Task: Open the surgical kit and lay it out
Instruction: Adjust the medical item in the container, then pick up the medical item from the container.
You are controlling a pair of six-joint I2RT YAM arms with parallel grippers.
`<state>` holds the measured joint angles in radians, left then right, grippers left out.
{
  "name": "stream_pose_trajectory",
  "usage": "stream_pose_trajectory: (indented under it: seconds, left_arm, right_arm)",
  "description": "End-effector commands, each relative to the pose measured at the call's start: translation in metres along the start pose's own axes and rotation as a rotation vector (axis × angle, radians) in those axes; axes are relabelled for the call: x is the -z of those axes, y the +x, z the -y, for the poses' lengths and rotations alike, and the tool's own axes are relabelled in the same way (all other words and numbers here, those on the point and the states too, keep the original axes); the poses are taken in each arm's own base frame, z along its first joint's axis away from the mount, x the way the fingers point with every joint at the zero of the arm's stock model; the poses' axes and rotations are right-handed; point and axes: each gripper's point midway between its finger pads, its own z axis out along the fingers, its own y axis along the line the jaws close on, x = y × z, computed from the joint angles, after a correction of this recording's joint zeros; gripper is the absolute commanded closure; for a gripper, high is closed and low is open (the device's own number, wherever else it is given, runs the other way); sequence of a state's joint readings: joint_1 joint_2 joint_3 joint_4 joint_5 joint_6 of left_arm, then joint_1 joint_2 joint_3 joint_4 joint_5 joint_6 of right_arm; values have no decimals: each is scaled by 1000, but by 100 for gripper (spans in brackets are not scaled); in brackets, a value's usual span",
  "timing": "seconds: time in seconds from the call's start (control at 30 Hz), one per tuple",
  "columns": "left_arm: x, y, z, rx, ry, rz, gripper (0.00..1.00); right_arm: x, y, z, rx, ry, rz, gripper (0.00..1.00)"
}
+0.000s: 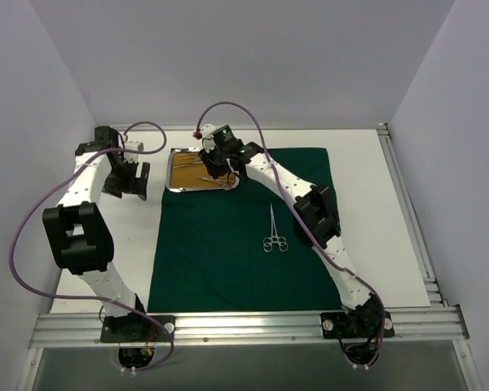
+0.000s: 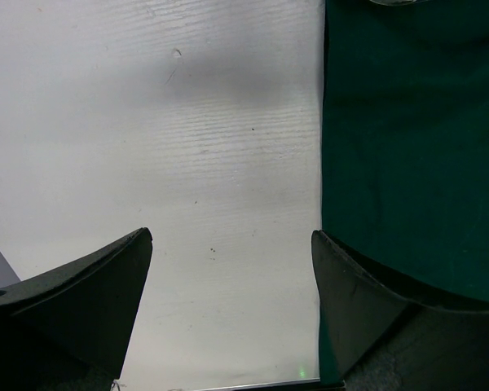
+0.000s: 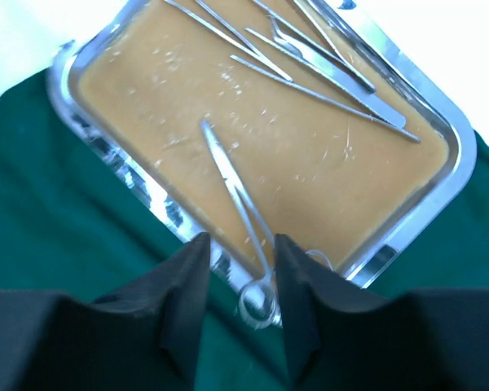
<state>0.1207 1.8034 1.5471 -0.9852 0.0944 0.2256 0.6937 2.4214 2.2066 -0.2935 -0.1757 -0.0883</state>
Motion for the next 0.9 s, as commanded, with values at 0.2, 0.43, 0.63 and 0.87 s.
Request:
stream_pose_trajectory:
  seconds: [0.2, 0.43, 0.63, 0.87]
  left_arm:
    - [9, -14, -2, -11, 7, 48, 11]
    - [11, -15, -1, -8, 11, 49, 11]
    - [10, -15, -2, -8, 9, 49, 11]
    - [10, -14, -1, -7, 8, 45, 11]
  right_arm:
    - [-35, 41, 4, 9, -79, -99, 57]
    - [-47, 54, 13, -26, -77, -117, 63]
    - [-59, 81, 13, -11, -81, -180, 75]
    - [-50, 71, 12, 1, -79, -173, 100]
